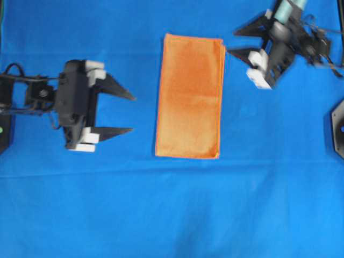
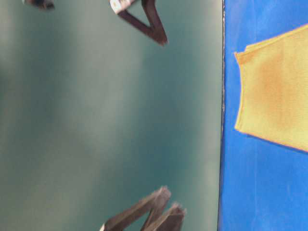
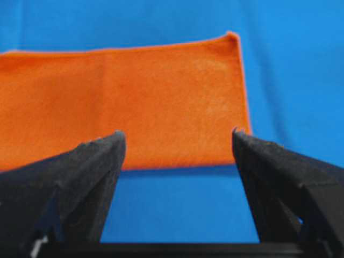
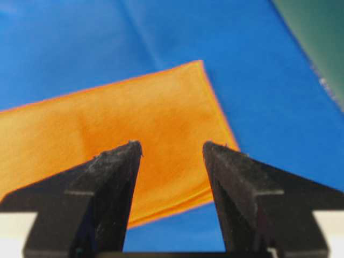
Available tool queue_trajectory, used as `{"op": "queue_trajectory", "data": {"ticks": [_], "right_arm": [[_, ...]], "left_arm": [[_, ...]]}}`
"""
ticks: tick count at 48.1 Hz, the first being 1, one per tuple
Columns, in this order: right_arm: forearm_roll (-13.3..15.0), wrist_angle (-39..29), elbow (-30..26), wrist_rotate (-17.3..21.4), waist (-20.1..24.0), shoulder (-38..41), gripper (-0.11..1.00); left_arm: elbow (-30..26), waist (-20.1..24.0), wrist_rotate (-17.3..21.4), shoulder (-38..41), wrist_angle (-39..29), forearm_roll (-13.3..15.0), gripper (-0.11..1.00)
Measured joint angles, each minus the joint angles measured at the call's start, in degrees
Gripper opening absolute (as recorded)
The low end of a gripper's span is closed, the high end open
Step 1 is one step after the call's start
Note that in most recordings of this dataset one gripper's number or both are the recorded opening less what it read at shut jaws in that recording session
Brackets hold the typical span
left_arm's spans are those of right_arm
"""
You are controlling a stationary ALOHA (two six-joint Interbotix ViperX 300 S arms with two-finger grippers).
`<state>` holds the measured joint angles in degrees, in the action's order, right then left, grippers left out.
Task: Fold the orange towel.
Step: 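Release the strip and move both grippers outward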
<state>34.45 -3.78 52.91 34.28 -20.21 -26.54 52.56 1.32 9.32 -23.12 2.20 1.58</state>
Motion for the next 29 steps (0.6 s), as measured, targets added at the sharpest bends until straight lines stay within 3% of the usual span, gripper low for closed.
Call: {"op": "queue_trajectory", "data": {"ticks": [13, 29], "right_arm": [[-1.93, 2.37, 6.50, 1.76, 2.37, -6.42, 0.55], [-2.02, 3.52, 6.94, 1.93, 2.37, -5.98, 0.55]], "left_arm": [[6.94, 4.39, -0.88, -6.50, 7.29, 0.00, 0.74], [7.29, 5.27, -0.97, -5.80, 8.17, 0.00, 0.74]]}}
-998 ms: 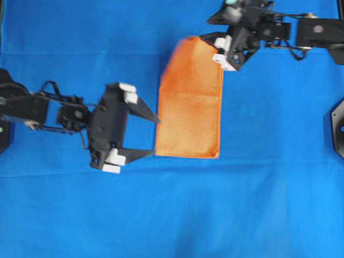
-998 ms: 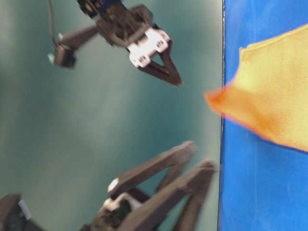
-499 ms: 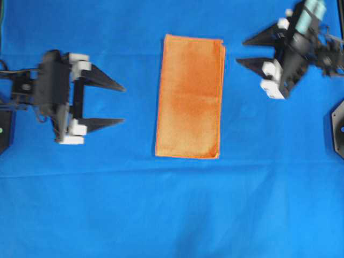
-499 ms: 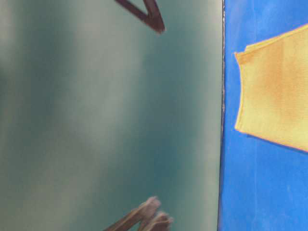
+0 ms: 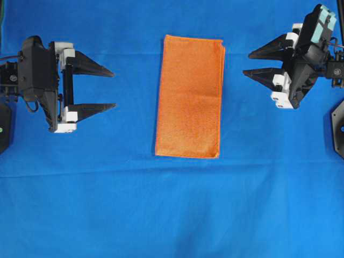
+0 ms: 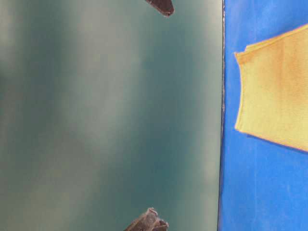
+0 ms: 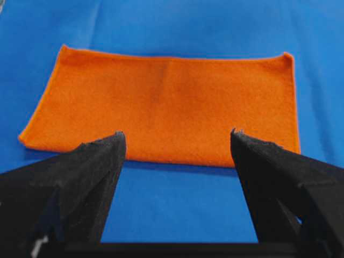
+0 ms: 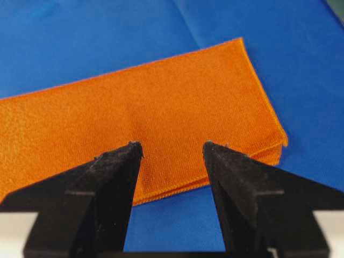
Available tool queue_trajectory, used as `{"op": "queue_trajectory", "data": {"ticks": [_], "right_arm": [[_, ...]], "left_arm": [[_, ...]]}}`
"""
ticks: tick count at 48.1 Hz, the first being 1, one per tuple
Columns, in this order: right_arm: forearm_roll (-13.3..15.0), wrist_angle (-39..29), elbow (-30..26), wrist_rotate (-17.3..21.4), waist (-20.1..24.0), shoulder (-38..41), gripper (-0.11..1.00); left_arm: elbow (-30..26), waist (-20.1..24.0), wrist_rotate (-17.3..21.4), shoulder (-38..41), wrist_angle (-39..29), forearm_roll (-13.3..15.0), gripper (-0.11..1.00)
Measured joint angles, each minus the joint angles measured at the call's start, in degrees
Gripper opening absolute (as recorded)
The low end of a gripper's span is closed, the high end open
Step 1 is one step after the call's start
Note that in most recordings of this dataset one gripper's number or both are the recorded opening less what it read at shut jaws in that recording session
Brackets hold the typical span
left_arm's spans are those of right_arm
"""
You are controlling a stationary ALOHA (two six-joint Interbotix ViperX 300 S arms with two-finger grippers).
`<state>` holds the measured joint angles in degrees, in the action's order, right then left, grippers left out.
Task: Fold the orange towel.
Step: 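Release the strip and move both grippers outward, then grasp the top corners of the vertical strip with both grippers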
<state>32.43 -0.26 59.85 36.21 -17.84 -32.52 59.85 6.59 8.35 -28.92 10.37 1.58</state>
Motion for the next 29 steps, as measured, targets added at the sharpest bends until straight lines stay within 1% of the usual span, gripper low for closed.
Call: {"op": "queue_trajectory", "data": {"ticks": [7, 11, 16, 22, 29], "right_arm": [[0.00, 0.00, -0.35, 0.00, -0.62, 0.44, 0.55], [0.00, 0.00, -1.32, 0.00, -2.90, 1.85, 0.55], [0.00, 0.09, -3.25, -0.09, -5.54, 5.01, 0.55], [0.09, 0.18, -6.42, -0.35, -8.44, 11.51, 0.55], [0.44, 0.44, -10.90, -0.70, -10.63, 20.65, 0.55]], "left_arm": [[-0.79, 0.62, 0.00, 0.88, 1.14, 0.09, 0.74], [-1.85, 2.11, 0.00, 2.55, 2.55, 0.09, 0.74], [-5.01, 5.36, 0.00, 6.86, 4.04, 0.00, 0.74], [-9.32, 8.96, -0.09, 12.74, 4.31, 0.00, 0.74], [-15.82, 13.10, -0.09, 23.38, 4.39, 0.00, 0.74]]}}
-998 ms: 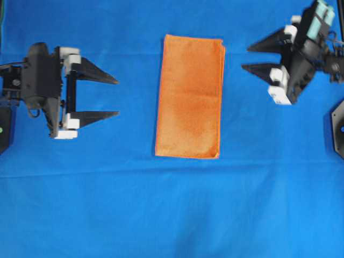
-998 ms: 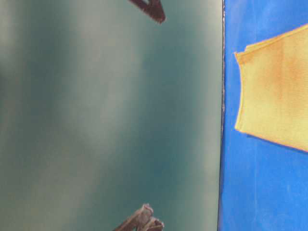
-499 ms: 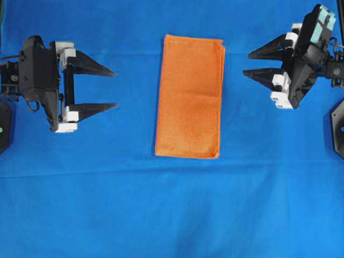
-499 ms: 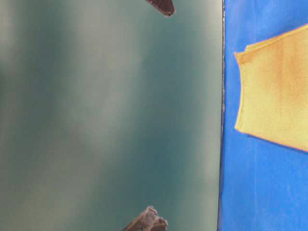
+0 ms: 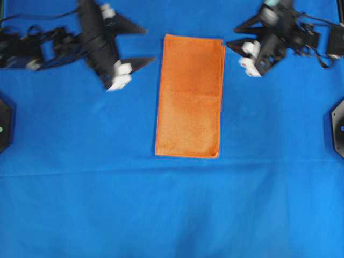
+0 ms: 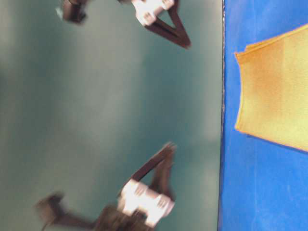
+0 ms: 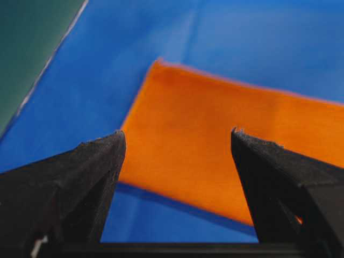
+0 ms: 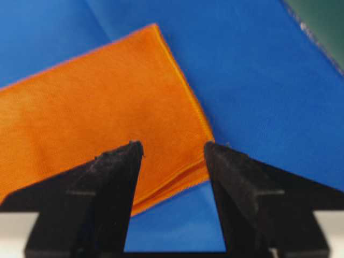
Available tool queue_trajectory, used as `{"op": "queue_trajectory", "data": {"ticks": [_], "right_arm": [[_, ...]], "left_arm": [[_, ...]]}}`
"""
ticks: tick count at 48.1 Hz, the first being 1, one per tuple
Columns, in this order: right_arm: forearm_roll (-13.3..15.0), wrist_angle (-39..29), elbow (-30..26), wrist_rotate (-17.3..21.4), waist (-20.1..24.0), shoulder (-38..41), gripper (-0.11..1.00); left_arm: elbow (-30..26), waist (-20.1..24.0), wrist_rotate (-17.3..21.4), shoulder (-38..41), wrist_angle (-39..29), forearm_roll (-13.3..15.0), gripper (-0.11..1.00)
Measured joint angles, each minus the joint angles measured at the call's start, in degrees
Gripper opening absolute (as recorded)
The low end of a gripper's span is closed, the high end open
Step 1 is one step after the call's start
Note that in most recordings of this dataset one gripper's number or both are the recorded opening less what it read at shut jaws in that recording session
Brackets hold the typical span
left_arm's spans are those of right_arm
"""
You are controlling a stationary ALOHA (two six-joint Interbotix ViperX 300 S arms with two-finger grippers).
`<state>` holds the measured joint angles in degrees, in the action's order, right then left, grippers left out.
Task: Fold the orange towel.
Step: 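Grasp the top corners of the vertical strip with both grippers, then fold the top edge down onto the bottom edge and release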
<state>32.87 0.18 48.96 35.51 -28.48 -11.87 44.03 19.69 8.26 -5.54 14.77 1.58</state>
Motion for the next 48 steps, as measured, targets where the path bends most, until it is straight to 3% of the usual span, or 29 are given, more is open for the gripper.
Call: {"op": "queue_trajectory", "data": {"ticks": [14, 29, 36, 39, 44, 48], "right_arm": [[0.53, 3.25, -4.75, 0.00, -3.43, 15.47, 0.55], [0.53, 6.24, -4.92, 0.00, -4.39, 20.65, 0.54], [0.53, 6.42, -5.01, -0.09, -4.39, 20.74, 0.47], [0.53, 6.42, -5.01, -0.18, -4.48, 20.74, 0.36], [0.88, 6.68, -5.01, -0.44, -4.39, 20.83, 0.06], [1.05, 6.86, -4.92, -0.44, -4.39, 20.74, 0.02]], "left_arm": [[-9.49, 3.08, 0.00, 17.23, 0.18, 0.00, 0.74], [-12.74, 6.59, -0.35, 25.49, 1.23, 0.09, 0.70], [-12.74, 6.59, -0.97, 26.81, 1.41, 0.00, 0.46], [-12.83, 6.59, -0.97, 26.89, 1.41, 0.00, 0.31], [-12.83, 6.42, -0.97, 27.16, 1.23, 0.09, 0.10], [-12.74, 6.33, -0.97, 27.16, 1.05, 0.09, 0.01]]}}
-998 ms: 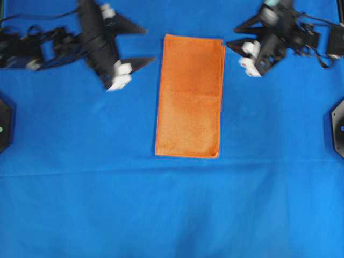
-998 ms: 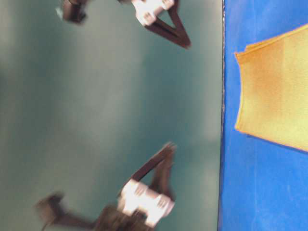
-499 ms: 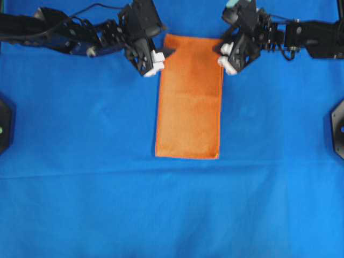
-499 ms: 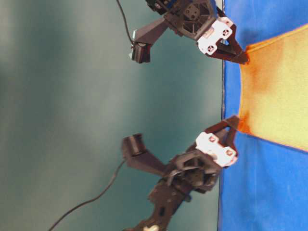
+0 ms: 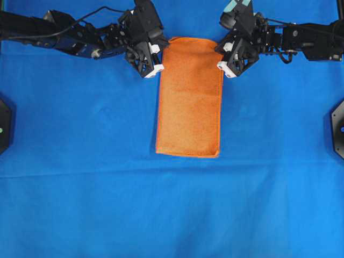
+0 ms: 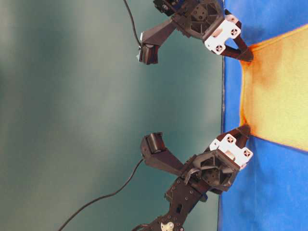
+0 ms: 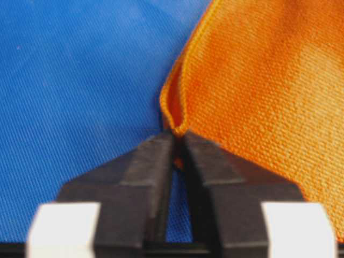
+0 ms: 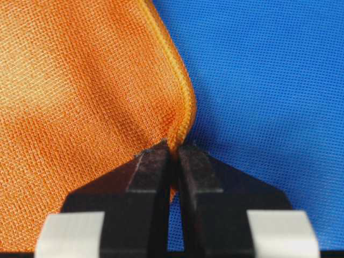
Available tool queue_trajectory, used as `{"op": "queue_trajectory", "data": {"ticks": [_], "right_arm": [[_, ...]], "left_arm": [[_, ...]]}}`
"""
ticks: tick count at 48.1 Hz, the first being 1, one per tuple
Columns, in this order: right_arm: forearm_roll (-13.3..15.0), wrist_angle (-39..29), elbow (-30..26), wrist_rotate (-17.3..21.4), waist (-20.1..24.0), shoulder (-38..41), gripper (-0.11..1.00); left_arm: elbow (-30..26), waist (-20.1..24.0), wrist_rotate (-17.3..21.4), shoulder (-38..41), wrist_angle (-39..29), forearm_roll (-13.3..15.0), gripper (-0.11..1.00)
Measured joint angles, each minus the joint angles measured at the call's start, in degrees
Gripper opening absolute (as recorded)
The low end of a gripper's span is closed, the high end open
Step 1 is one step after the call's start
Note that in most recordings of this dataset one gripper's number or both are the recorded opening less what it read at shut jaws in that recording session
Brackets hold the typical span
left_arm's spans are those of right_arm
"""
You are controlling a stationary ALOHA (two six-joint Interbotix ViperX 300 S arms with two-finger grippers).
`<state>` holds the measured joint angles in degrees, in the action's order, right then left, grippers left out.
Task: Fold the orange towel.
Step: 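Fold the top edge down onto the bottom edge and release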
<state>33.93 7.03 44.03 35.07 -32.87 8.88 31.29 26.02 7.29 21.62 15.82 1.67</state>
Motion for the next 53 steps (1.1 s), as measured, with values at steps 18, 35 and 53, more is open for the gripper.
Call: {"op": "queue_trajectory", "data": {"ticks": [18, 35, 53], "right_arm": [[0.26, 0.62, -0.09, -0.09, 0.00, 0.00, 0.02], [0.35, 0.18, -1.58, -0.09, -0.79, 0.09, 0.02], [0.35, -0.79, -3.78, -1.32, -2.29, 0.00, 0.02]], "left_arm": [[0.26, -0.18, 0.26, 0.00, 0.00, 0.00, 0.01], [0.53, 0.97, 1.49, -2.29, -0.26, -0.09, 0.01], [0.26, 3.08, 1.93, -2.37, -0.26, 0.00, 0.01]]}}
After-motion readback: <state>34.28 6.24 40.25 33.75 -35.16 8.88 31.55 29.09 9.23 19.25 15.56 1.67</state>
